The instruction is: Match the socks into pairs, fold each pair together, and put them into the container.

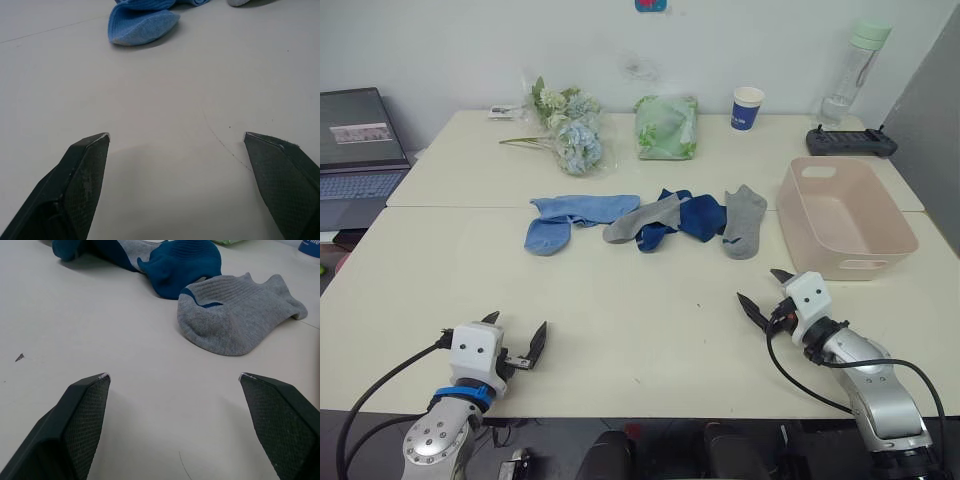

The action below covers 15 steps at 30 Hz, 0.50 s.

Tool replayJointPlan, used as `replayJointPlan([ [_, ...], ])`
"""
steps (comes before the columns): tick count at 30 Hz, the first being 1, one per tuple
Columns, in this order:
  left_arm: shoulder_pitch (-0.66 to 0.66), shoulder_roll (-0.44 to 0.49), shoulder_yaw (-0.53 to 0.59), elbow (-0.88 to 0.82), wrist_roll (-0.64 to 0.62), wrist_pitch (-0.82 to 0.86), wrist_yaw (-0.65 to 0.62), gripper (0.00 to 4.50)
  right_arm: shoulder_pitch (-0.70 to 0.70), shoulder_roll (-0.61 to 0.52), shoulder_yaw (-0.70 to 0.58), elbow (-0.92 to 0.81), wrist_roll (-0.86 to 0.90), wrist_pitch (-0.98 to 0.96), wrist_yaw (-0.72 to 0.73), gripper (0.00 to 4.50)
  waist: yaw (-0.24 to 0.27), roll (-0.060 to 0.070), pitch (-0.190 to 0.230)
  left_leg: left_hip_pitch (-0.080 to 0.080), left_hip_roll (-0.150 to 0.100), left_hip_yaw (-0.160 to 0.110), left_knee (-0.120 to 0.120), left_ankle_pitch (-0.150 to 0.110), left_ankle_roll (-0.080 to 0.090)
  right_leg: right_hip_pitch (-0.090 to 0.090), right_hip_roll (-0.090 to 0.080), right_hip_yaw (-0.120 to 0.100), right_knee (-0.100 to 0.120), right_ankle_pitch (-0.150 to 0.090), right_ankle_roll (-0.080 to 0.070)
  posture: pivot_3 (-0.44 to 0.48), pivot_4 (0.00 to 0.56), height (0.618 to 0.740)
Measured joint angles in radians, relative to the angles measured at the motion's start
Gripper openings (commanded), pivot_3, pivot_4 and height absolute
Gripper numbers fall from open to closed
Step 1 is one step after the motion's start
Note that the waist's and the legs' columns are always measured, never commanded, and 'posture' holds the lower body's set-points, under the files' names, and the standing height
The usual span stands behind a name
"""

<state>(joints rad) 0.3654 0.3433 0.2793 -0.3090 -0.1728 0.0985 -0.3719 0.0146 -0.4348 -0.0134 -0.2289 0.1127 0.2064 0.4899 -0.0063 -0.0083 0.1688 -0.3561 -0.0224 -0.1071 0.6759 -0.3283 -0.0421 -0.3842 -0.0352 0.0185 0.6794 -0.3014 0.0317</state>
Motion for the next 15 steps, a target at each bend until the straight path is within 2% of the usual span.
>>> replayJointPlan([
  [15,-0.006,0.001,0.0,0.0,-0.028,0.009,-0.019,4.46,0.013,0.006,0.0,0.013,-0.012,-0.019,0.0,4.44,0.0,0.0,0.0,0.0,0.0,0.0,0.0,0.0,0.0,0.0,0.0,0.0,0.0,0.0,0.0,0.0,0.15,0.74],
])
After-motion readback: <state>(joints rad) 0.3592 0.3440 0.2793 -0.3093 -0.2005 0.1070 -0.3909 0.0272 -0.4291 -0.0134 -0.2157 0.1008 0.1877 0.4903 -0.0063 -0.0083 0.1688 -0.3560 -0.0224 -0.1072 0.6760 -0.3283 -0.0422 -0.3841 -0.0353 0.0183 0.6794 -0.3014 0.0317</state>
